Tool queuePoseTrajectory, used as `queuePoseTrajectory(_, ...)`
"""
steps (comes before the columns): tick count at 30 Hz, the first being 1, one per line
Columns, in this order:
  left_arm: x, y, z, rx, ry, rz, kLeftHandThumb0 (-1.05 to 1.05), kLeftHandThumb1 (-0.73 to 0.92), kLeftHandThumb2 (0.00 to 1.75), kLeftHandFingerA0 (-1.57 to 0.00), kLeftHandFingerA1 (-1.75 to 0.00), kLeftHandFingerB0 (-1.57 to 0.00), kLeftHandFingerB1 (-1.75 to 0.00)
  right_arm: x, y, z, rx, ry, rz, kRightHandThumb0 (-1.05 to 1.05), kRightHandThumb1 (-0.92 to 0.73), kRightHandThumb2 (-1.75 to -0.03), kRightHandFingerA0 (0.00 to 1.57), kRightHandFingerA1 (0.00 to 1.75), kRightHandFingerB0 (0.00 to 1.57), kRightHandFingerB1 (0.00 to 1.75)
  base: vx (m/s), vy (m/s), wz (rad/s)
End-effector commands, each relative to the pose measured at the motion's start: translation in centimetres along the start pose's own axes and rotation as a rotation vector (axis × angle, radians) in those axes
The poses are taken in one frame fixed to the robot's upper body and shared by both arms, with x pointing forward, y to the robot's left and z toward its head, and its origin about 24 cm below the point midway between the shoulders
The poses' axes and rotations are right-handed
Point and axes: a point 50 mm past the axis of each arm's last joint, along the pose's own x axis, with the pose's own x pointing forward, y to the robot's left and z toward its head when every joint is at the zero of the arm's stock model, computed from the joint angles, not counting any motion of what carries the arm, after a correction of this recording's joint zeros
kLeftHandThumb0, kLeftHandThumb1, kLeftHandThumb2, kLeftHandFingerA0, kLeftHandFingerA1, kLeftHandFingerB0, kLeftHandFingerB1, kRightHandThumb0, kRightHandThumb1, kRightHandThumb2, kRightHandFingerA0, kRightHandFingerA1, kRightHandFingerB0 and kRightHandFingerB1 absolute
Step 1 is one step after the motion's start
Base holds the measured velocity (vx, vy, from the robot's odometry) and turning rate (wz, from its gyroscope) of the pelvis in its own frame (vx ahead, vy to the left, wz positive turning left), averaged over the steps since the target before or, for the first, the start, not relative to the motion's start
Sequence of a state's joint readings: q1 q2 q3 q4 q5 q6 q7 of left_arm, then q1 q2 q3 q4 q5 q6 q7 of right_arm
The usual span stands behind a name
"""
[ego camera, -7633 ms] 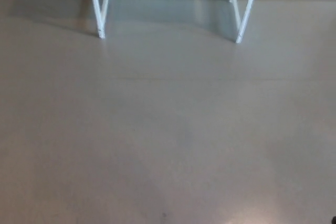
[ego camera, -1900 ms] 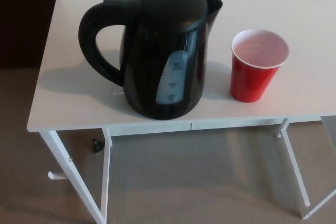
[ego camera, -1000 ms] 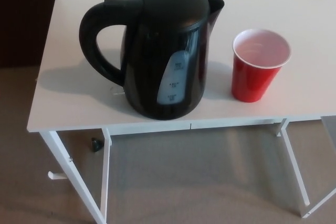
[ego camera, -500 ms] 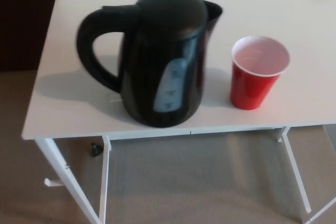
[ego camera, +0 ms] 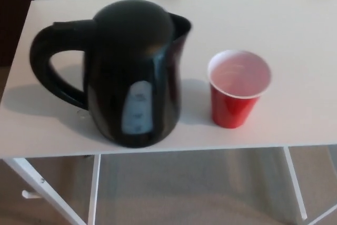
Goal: The robot walk towards a table in front and uses its left hand to pick up the pot from the base and pour water to the cup on the right hand side
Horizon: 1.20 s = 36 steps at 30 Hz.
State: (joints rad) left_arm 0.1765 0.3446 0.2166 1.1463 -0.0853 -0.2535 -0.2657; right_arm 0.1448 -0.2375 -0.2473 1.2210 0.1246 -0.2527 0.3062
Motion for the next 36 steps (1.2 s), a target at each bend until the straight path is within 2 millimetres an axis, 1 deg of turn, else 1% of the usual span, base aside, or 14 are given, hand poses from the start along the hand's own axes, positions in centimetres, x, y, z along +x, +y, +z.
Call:
queuePoseTrajectory(1, -0.2, 0.9, 0.2, 0.03, -0.008, 0.015, -0.37, 0.5, 0.55, -0.59, -0.49, -0.52, -0.39, -0.2, 0.1, -0.6, 0.005, 0.014, 0.007, -0.67, -0.27, -0.56, 0.9, 0.78, 0.68, 0.67, 0.05, 0.304, -0.14)
queuePoseTrajectory(3, -0.2, 0.9, 0.2, 0.026, -0.003, 0.015, -0.37, 0.51, 0.56, -0.6, -0.44, -0.52, -0.39, -0.2, 0.0, -0.6, -0.004, 0.015, 0.0, -0.7, -0.17, -0.75, 0.93, 0.8, 0.66, 0.7, 0.08, 0.277, 0.04)
queuePoseTrajectory(6, -0.1, 1.0, 0.3, 0.026, -0.006, 0.014, -0.38, 0.5, 0.55, -0.6, -0.49, -0.52, -0.39, -0.1, 0.2, -0.6, 0.001, 0.015, 0.003, -0.67, -0.26, -0.56, 0.92, 0.78, 0.67, 0.67, 0.05, 0.413, -0.13)
queuePoseTrajectory(7, -0.1, 1.0, 0.4, 0.024, -0.011, 0.012, -0.44, 0.4, 0.75, -0.54, -0.61, -0.45, -0.51, -0.1, 0.2, -0.6, -0.003, 0.015, 0.002, -0.67, -0.17, -0.75, 0.9, 0.8, 0.66, 0.7, 0.03, 0.188, 0.1)
queuePoseTrajectory(8, -0.1, 1.0, 0.5, 0.025, -0.012, 0.013, -0.38, 0.5, 0.55, -0.58, -0.49, -0.52, -0.39, -0.1, 0.2, -0.5, -0.007, 0.017, 0.002, -0.68, -0.17, -0.74, 0.92, 0.8, 0.65, 0.69, 0.05, 0.141, -0.02)
queuePoseTrajectory(13, 0.0, 1.2, 0.8, 0.001, -0.019, 0.014, -0.35, 0.51, 0.55, -0.57, -0.53, -0.5, -0.39, -0.1, 0.2, -0.5, -0.024, 0.023, 0.003, -0.68, -0.27, -0.57, 0.91, 0.76, 0.68, 0.66, 0.07, 0.045, 0.03)
queuePoseTrajectory(14, 0.0, 1.3, 0.9, 0.004, -0.023, 0.021, -0.36, 0.52, 0.56, -0.58, -0.51, -0.49, -0.39, -0.1, 0.2, -0.5, -0.045, 0.021, -0.002, -0.73, -0.18, -0.76, 0.92, 0.78, 0.66, 0.68, 0.07, -0.022, 0.16)
queuePoseTrajectory(17, -0.1, 1.6, 1.2, 0.016, -0.034, 0.034, -0.45, 0.42, 0.74, -0.51, -0.55, -0.43, -0.5, -0.1, 0.2, -0.5, -0.049, 0.023, -0.012, -0.7, -0.29, -0.57, 0.94, 0.75, 0.7, 0.64, 0.04, -0.024, 0.08)
queuePoseTrajectory(22, -0.3, 2.7, 1.9, -0.16, -0.096, 0.078, -0.33, 0.51, 0.56, -0.48, -0.47, -0.43, -0.39, 0.1, 0.5, -0.4, -0.013, 0.012, -0.004, -0.71, -0.17, -0.76, 0.94, 0.79, 0.67, 0.7, 0.0, 0.0, 0.0)
queuePoseTrajectory(23, -0.5, 3.9, 2.8, -0.262, -0.154, 0.147, -0.36, 0.48, 0.54, -0.52, -0.82, -0.4, -0.37, 0.1, 0.3, -0.1, -0.029, 0.006, 0.001, -0.69, -0.29, -0.56, 0.88, 0.79, 0.69, 0.66, 0.0, 0.0, 0.0)
queuePoseTrajectory(24, -1.0, 5.0, 3.5, -0.31, -0.214, 0.189, -0.47, 0.38, 0.77, -0.44, -0.76, -0.3, -0.48, 0.1, 0.3, 0.0, -0.045, 0.004, 0.004, -0.69, -0.29, -0.56, 0.92, 0.79, 0.69, 0.67, 0.0, 0.0, 0.0)
queuePoseTrajectory(29, -2.2, 6.4, 4.9, -0.352, -0.341, 0.237, -0.49, 0.38, 0.75, -0.44, -0.73, -0.39, -0.49, 0.1, 0.4, 0.0, -0.077, 0.005, 0.008, -0.7, -0.19, -0.76, 0.89, 0.8, 0.67, 0.7, 0.0, 0.0, 0.0)
queuePoseTrajectory(30, -4.1, 7.1, 7.3, -0.277, -0.503, 0.219, -0.5, 0.52, 0.56, -0.33, -0.36, -0.39, -0.32, 0.2, 0.3, 0.3, -0.066, 0.001, 0.006, -0.65, -0.27, -0.56, 0.94, 0.77, 0.7, 0.67, 0.0, 0.0, 0.0)
queuePoseTrajectory(36, -10.5, 6.7, 16.7, -0.166, -0.934, 0.086, -0.54, 0.5, 0.55, -0.29, -0.35, -0.26, -0.29, 0.3, 0.2, 0.6, -0.041, -0.004, 0.001, -0.66, -0.25, -0.55, 0.96, 0.77, 0.72, 0.67, 0.0, 0.0, 0.0)
